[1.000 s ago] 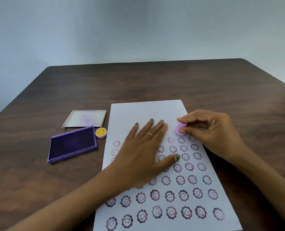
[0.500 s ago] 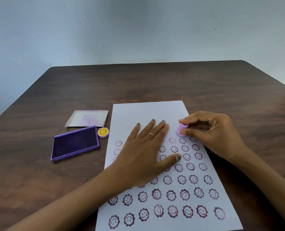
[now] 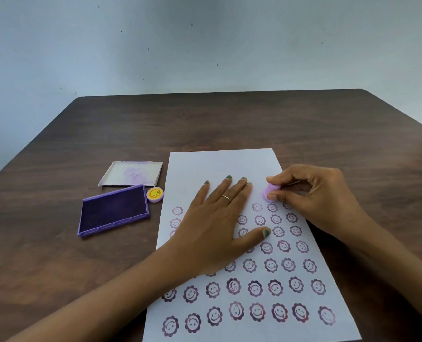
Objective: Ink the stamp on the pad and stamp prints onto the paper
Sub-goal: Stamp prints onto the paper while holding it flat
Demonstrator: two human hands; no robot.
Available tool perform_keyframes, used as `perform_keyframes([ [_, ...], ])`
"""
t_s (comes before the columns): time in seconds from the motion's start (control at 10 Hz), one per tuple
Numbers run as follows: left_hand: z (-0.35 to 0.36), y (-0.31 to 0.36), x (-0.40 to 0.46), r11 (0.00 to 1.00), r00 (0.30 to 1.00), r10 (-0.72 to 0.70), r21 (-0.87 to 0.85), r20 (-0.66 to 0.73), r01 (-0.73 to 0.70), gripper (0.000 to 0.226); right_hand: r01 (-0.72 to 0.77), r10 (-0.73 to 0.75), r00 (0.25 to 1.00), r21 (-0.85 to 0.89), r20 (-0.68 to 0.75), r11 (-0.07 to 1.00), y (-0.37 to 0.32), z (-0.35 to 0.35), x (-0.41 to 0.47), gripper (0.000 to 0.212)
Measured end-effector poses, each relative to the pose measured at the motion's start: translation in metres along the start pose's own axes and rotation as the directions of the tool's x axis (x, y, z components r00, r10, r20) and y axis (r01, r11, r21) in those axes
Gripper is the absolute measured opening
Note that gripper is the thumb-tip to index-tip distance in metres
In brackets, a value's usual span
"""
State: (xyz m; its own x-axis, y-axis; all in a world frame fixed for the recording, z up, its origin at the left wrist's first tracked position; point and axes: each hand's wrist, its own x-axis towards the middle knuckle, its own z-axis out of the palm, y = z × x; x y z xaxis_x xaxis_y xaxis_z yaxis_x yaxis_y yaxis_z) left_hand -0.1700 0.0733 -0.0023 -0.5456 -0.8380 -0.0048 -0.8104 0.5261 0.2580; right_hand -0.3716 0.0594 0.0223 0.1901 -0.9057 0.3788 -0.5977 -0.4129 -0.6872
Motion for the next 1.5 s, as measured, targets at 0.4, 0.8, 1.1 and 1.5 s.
perform_keyframes([
  [0.4,-0.001,-0.0005,0.0012,1.0,1.0,-0.004,0.008,0.004,0.003,0.081,-0.035,0.035,0.999,-0.001,0.003,0.999,0.0005,0.0011,0.0015,0.021],
  [0.8,-0.0021,-0.0002,0.0006,1.0,1.0,-0.005,0.003,0.004,0.005,0.08,-0.059,0.064,0.997,0.099,-0.049,0.993,0.0035,0.0032,0.0,0.024],
  [1.1,-0.0022,-0.0007,0.0017,1.0,1.0,-0.004,0.004,0.002,0.004,0.08,-0.056,0.067,0.995,0.146,-0.068,0.988,0.0049,0.0049,-0.0012,0.021],
  [1.5,-0.0037,0.0008,0.002,1.0,1.0,-0.002,0.003,0.01,0.002,0.079,-0.028,0.031,0.999,0.094,-0.031,0.995,0.0042,0.0023,0.0005,0.025],
])
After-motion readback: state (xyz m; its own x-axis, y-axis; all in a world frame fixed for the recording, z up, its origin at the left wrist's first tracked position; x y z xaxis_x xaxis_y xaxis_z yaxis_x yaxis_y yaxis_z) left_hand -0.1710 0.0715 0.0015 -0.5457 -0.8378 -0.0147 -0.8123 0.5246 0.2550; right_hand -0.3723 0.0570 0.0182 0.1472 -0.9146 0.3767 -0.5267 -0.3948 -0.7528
